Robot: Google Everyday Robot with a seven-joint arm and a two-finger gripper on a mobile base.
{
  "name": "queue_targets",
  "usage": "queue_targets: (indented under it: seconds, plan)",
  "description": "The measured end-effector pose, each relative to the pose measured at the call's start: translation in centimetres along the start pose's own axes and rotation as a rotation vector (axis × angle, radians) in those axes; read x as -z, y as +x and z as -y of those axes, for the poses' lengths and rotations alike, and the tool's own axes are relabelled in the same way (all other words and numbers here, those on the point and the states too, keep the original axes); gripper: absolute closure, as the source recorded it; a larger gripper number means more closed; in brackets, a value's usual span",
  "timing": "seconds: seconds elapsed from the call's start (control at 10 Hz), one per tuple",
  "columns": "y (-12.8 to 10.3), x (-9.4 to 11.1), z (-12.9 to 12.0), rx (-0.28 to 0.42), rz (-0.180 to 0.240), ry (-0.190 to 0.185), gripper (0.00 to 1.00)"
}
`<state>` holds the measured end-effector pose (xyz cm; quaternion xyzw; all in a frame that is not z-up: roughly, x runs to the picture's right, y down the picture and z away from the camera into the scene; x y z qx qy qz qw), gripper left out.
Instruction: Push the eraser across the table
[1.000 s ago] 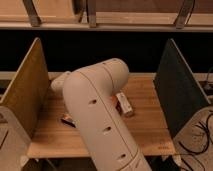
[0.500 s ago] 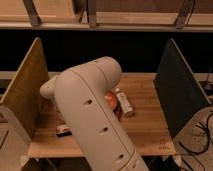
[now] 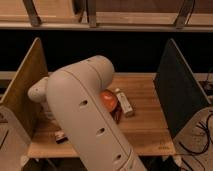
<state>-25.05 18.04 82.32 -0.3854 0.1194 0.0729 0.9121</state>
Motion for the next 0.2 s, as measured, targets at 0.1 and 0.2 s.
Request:
queue_targets:
  seconds: [0.1,0.2]
  plan:
    - [-0.2,1.7,1.7,-0.015,0.018,0.065,1.00]
    - [0.0,3.2,3.4,-0.033,0.033,0.121,1.00]
